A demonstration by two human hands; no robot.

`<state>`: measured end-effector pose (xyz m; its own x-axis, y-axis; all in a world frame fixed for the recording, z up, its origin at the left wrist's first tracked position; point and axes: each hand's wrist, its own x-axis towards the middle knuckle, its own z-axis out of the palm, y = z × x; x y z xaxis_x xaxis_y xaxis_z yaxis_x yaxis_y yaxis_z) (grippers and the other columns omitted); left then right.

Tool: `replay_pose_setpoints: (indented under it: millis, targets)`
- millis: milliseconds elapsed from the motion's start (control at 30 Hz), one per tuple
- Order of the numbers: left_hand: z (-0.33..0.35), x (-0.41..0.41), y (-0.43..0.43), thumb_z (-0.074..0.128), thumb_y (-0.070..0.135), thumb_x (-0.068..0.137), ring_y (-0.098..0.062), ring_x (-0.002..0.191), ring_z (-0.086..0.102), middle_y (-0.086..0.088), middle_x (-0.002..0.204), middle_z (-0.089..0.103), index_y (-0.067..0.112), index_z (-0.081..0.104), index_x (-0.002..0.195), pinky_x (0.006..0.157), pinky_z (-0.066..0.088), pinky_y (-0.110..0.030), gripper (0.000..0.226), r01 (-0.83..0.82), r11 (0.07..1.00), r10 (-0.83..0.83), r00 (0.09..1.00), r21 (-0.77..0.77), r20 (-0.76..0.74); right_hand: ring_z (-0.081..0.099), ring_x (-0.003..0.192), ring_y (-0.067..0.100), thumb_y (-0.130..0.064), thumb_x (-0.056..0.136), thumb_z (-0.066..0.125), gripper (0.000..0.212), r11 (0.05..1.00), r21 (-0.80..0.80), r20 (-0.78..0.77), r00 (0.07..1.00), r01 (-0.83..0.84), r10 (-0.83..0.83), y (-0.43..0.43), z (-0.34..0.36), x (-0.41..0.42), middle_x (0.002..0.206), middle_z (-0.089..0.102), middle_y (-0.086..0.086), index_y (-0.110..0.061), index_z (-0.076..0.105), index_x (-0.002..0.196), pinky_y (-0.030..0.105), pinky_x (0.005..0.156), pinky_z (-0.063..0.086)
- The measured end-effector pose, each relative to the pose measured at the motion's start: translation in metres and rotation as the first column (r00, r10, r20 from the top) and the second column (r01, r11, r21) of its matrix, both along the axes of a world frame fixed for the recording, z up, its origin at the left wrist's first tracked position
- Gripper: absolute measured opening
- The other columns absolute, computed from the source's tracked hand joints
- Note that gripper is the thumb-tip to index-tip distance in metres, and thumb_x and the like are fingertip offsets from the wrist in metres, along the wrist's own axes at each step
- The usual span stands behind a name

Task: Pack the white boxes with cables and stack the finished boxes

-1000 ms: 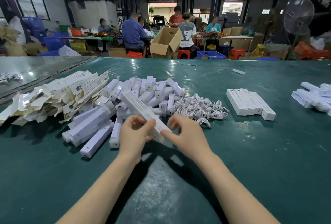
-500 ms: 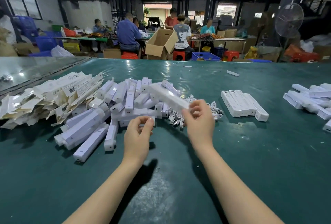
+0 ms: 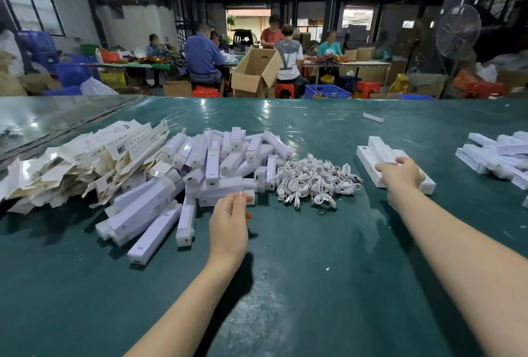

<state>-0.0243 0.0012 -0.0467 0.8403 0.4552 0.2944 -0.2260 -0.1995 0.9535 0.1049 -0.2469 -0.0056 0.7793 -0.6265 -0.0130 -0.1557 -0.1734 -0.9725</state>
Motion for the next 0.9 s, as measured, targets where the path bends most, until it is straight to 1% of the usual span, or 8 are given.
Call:
replay_pose_setpoints:
  millis: [167,267,367,467,567,700,800,900]
  targets:
    - [0.0,0.001,0.001,0.049,0.016,0.093,-0.016,0.072,0.055,-0.007,0.093,0.06,0.024,0.057,0.072,0.072,0.043,-0.029,0.023,-0.001,0.999,0.002,0.999,0.054,-0.033,0.048,0.075,0.02,-0.004,0.082,0.049,0.033,0.999,-0.004,0.164,0.985,0.051,-0.05,0.027,0.001,-0.023,0.133,0.033,0.014,-0.01,0.055,0.114,0.025,0.08,0.039]
    - [0.0,0.0,0.002,0.057,0.01,0.087,-0.002,0.067,0.052,-0.002,0.087,0.059,0.026,0.055,0.069,0.062,0.038,-0.006,0.025,-0.005,0.989,0.005,1.0,0.15,-0.001,0.041,0.063,0.001,0.003,0.079,0.05,0.027,0.998,-0.052,0.342,0.94,0.029,-0.009,0.062,-0.014,-0.052,0.114,0.042,0.009,-0.007,0.058,0.102,0.009,0.061,0.028]
    - [0.0,-0.003,0.002,0.059,0.003,0.083,0.006,0.06,0.05,0.005,0.08,0.056,0.029,0.053,0.065,0.058,0.036,-0.003,0.032,-0.018,0.969,0.011,1.0,0.247,0.029,0.042,0.06,0.001,0.007,0.077,0.052,0.019,0.98,-0.168,0.352,0.921,-0.11,0.164,0.091,-0.035,-0.079,0.099,0.044,0.006,-0.01,0.057,0.086,0.01,0.059,0.026]
    - [0.005,-0.007,0.005,0.058,0.002,0.081,0.005,0.06,0.05,0.009,0.076,0.055,0.031,0.051,0.064,0.058,0.036,-0.007,0.034,-0.022,0.93,0.005,0.999,0.366,0.046,0.048,0.068,0.019,0.005,0.076,0.054,0.018,0.885,-0.344,0.222,0.889,-0.313,0.4,0.095,-0.043,-0.084,0.077,0.057,0.006,-0.012,0.057,0.073,0.023,0.059,0.025]
    - [0.021,-0.007,0.019,0.059,0.004,0.08,-0.002,0.063,0.048,0.009,0.075,0.053,0.023,0.055,0.07,0.06,0.035,-0.017,0.022,-0.15,0.837,0.091,0.986,0.526,0.136,0.05,0.072,0.021,0.002,0.076,0.054,0.018,0.82,-0.383,0.102,0.863,-0.425,0.495,0.092,-0.042,-0.083,0.068,0.057,0.0,-0.015,0.059,0.071,0.026,0.059,0.026]
    - [0.048,0.005,0.062,0.054,0.008,0.084,-0.019,0.083,0.055,-0.004,0.091,0.066,0.013,0.065,0.092,0.068,0.034,-0.024,0.015,-0.476,0.796,0.434,0.879,0.374,0.197,0.05,0.073,0.02,-0.001,0.076,0.054,0.018,0.793,-0.405,0.05,0.855,-0.456,0.517,0.095,-0.043,-0.083,0.069,0.057,-0.002,-0.018,0.059,0.07,0.025,0.061,0.03]
    - [0.054,0.017,0.102,0.048,0.01,0.086,-0.031,0.117,0.043,-0.014,0.116,0.061,0.006,0.063,0.109,0.09,0.034,-0.036,0.027,-0.493,0.689,0.56,0.827,0.531,0.042,0.051,0.072,0.021,-0.001,0.076,0.054,0.018,0.796,-0.4,0.053,0.855,-0.454,0.515,0.094,-0.043,-0.081,0.068,0.057,-0.002,-0.017,0.059,0.069,0.025,0.062,0.031]
    - [0.051,0.03,0.13,0.043,0.022,0.088,-0.035,0.132,0.026,-0.019,0.141,0.038,-0.001,0.053,0.122,0.108,0.023,-0.047,0.041,-0.292,0.636,0.596,0.774,0.715,-0.214,0.05,0.071,0.021,-0.001,0.076,0.054,0.018,0.796,-0.397,0.046,0.857,-0.456,0.514,0.094,-0.044,-0.081,0.065,0.056,-0.004,-0.017,0.059,0.069,0.025,0.062,0.031]
